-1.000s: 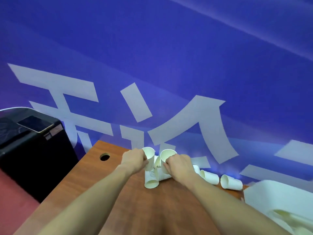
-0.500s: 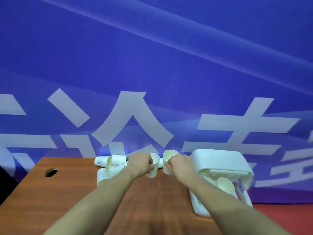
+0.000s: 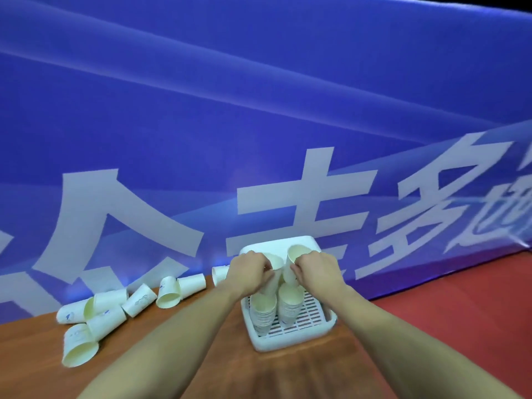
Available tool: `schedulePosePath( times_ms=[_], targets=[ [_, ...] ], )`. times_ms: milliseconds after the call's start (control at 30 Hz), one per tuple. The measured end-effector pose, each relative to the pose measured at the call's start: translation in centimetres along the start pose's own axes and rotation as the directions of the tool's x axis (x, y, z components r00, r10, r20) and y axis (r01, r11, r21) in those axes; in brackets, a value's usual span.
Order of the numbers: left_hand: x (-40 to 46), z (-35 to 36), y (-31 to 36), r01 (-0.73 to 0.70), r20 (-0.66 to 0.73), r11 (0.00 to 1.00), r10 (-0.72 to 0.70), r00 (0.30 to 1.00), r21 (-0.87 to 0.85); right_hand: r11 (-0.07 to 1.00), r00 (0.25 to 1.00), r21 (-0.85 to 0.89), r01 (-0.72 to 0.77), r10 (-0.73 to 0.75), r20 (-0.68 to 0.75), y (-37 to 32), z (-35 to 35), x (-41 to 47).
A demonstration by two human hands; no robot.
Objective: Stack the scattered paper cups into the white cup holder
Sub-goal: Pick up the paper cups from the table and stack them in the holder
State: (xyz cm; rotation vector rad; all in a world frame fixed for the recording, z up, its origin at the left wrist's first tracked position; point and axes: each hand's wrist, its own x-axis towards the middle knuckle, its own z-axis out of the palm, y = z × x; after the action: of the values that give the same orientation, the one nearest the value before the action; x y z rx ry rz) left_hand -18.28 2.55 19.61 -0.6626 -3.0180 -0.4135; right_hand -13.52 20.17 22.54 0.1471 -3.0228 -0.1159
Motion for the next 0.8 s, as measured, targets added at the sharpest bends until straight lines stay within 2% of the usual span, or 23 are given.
schedulePosePath(
  times_ms=[133,367,600,800],
  targets=[
    [1.9,1.4,4.6,-0.079,-0.007,0.996,0.079,0.997,-0.029,0.998,0.998,0.013,-0.069,0.069,-0.003,4.6,0.7,-1.6],
    [3.1,6.2,10.3,-0.117,0.125,0.987,0.13,0.984,-0.11,0.989,0.987,0.034,-0.147,0.145,0.064,10.4,4.2,-4.3],
    [2.2,13.1,10.9,0.012,0.246,0.994,0.015,0.969,-0.106,0.983,0.962,0.042,-0.177,0.164,0.219,12.4,8.9,-5.7],
    [2.8,17.3,11.0,0.122,0.291,0.99,-0.097,0.952,-0.068,0.982,0.955,0.076,-0.174,0.149,0.256,13.7,11.6,-6.3]
  ],
)
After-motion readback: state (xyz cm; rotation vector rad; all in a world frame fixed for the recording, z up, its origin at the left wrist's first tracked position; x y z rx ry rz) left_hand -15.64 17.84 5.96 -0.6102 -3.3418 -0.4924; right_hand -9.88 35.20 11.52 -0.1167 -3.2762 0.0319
